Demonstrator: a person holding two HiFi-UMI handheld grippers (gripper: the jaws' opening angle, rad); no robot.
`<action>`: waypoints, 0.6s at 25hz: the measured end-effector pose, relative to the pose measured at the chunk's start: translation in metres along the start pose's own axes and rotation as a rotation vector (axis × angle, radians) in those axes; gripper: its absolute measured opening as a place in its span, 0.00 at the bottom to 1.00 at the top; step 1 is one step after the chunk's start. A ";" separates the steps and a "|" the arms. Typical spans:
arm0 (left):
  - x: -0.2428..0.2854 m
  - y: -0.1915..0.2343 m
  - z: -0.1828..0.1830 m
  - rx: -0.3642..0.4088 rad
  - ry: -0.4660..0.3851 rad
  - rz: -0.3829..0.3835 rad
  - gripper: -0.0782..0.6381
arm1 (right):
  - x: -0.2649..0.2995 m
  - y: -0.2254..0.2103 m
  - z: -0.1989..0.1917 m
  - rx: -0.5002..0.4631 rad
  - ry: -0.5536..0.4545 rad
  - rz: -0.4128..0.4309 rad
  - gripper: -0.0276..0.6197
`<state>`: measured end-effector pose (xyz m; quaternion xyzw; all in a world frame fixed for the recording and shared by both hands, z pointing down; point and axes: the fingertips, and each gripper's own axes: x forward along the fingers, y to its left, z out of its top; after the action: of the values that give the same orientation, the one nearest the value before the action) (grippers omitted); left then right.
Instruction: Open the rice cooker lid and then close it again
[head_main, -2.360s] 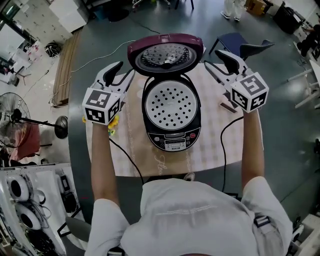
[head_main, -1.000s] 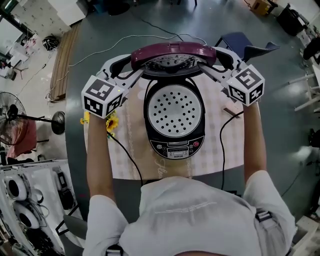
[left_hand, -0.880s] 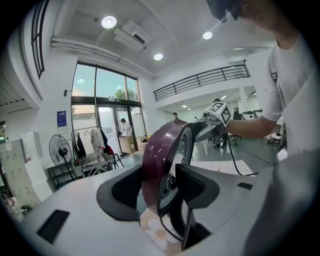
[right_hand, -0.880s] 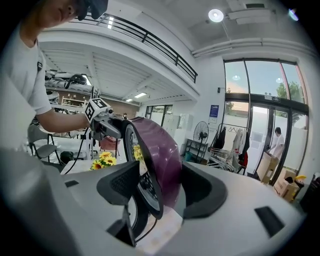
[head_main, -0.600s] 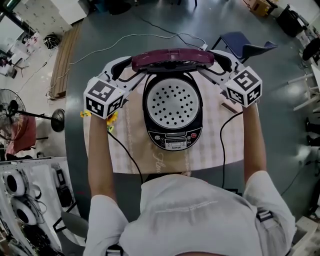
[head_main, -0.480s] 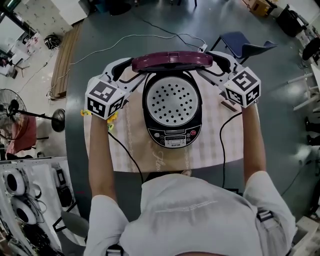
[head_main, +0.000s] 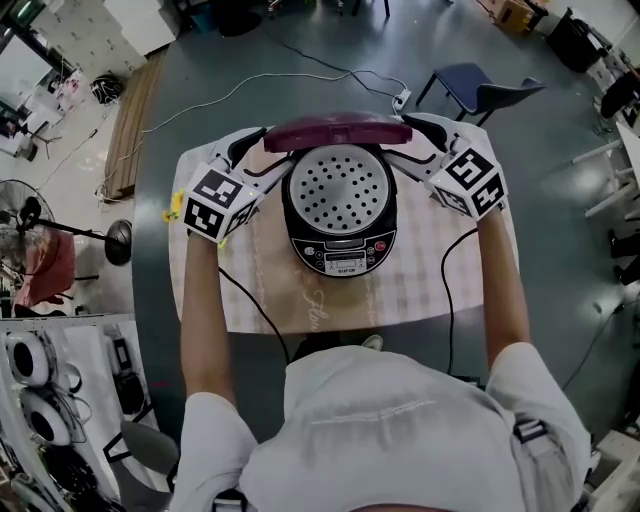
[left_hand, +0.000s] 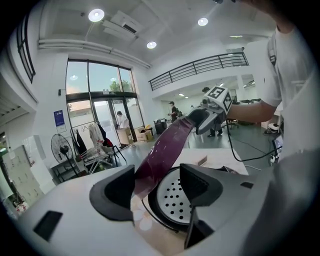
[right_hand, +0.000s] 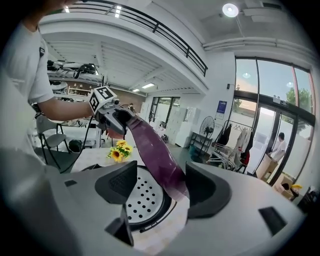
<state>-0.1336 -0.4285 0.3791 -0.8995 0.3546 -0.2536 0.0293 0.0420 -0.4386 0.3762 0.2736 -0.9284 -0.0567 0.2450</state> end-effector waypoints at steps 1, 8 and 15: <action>-0.001 -0.004 -0.002 -0.009 0.001 -0.007 0.51 | -0.001 0.005 -0.003 -0.003 0.010 0.007 0.51; -0.009 -0.030 -0.018 -0.045 0.021 -0.034 0.55 | -0.008 0.033 -0.020 -0.015 0.063 0.058 0.54; -0.012 -0.056 -0.041 -0.064 0.055 -0.045 0.57 | -0.011 0.059 -0.041 -0.017 0.098 0.090 0.54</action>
<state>-0.1256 -0.3741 0.4224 -0.9005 0.3429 -0.2671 -0.0151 0.0414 -0.3821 0.4217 0.2318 -0.9262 -0.0400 0.2946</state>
